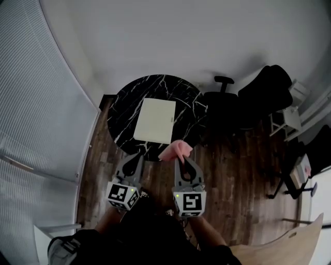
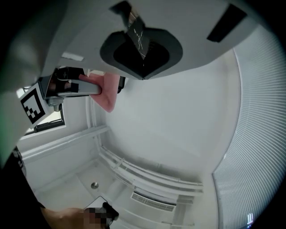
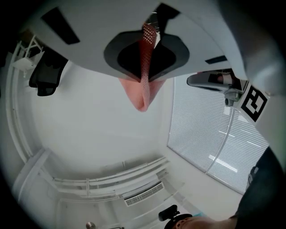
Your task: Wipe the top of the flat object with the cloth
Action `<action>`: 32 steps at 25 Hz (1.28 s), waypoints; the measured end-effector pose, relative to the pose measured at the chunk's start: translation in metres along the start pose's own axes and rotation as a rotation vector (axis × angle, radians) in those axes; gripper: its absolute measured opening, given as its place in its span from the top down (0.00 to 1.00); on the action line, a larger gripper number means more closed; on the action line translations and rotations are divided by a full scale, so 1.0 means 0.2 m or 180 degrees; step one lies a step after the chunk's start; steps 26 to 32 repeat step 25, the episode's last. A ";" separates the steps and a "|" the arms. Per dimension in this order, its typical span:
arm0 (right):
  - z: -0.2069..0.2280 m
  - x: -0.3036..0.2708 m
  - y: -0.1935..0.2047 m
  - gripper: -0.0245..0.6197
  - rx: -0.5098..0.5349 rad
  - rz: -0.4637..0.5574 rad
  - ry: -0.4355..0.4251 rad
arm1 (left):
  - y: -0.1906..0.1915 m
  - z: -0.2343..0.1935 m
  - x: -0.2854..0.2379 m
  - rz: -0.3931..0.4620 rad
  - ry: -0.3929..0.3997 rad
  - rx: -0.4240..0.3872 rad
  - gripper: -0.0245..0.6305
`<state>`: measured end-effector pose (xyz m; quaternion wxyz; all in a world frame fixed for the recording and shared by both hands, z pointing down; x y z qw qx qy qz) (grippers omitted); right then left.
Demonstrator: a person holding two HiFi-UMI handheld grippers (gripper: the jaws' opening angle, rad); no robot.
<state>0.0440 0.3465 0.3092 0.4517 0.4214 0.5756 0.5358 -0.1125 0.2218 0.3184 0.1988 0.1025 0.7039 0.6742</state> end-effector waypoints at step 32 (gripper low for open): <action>-0.05 0.27 -0.08 0.94 -0.0001 0.0108 0.0290 | -0.04 0.05 0.22 0.0017 -0.0031 -0.0080 0.96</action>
Point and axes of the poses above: the fingertips, and each gripper's own axes: x backward along the fingers, z to its right, y out of its underside, the point moved 8 cm from there along x, backward along the fingers, and after that the axes turned 5 degrees about -z, right-handed, at the moved point
